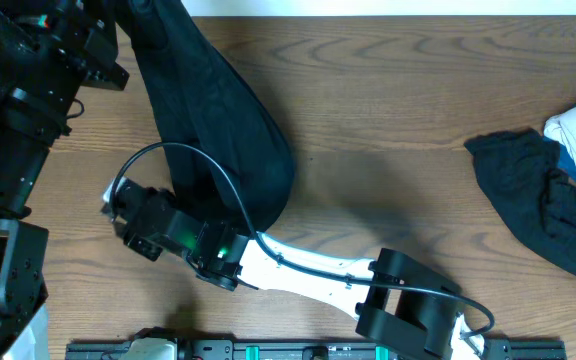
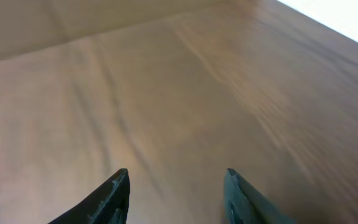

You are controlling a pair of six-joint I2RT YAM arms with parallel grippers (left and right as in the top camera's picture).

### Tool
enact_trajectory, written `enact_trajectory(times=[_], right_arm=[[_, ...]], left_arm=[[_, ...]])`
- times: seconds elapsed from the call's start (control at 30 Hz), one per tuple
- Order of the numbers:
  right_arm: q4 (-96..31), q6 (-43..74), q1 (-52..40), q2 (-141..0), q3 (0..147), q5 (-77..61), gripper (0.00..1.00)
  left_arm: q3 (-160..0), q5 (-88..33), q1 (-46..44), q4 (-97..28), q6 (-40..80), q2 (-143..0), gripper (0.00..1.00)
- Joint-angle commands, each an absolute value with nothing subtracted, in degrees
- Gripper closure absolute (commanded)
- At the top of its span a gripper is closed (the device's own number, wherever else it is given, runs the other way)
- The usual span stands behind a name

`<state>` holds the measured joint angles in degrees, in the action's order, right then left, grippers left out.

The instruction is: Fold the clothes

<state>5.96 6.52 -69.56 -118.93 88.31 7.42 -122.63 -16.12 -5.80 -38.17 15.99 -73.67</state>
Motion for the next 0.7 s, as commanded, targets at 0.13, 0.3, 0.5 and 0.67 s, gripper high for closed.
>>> enact_trajectory(times=[0.13, 0.3, 0.5, 0.67], right_arm=[[2.1, 4.2, -66.3, -120.3, 88.3, 26.5, 0.55], [-2.6, 4.2, -62.0, -121.0, 88.3, 31.9, 0.56], [-11.5, 4.2, -58.5, -121.0, 88.3, 36.2, 0.57], [-17.6, 4.3, -58.1, -121.0, 88.3, 39.6, 0.62]], left_arm=[[-124.9, -15.9, -6.0, -38.9, 14.6, -72.5, 0.94], [-124.9, -15.3, -6.0, -40.9, 13.2, -72.4, 0.94], [-124.9, -9.1, -6.0, -41.1, 10.9, -72.4, 0.94], [-124.9, -4.1, -6.0, -41.1, 8.5, -72.8, 0.94]])
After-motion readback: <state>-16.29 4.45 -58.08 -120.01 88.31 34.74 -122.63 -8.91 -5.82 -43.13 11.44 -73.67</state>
